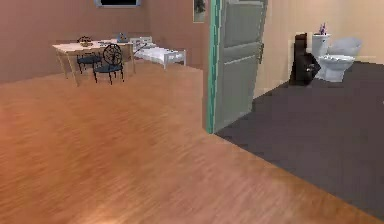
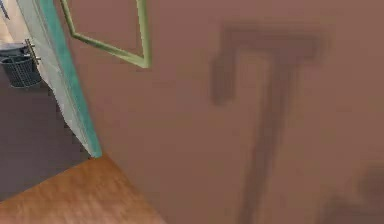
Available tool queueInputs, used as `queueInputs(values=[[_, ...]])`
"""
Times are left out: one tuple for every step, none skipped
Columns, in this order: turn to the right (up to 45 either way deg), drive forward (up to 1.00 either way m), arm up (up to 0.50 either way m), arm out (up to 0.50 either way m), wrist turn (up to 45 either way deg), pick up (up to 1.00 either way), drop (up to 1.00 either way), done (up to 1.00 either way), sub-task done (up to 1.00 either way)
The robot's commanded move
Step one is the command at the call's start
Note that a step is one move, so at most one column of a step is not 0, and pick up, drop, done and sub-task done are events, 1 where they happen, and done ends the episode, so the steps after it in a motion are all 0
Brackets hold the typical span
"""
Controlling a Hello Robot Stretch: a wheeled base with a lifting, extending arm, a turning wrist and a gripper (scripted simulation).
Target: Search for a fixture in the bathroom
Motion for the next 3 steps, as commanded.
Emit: queueInputs(values=[[-24.0, 0.00, 0.00, 0.00, 0.0, 0.00, 0.00, 0.00, 0.00], [-3.0, 0.00, 0.00, 0.00, 0.0, 0.00, 0.00, 0.00, 0.00], [0.0, 0.25, 0.00, 0.00, 0.0, 0.00, 0.00, 0.00, 0.00]])
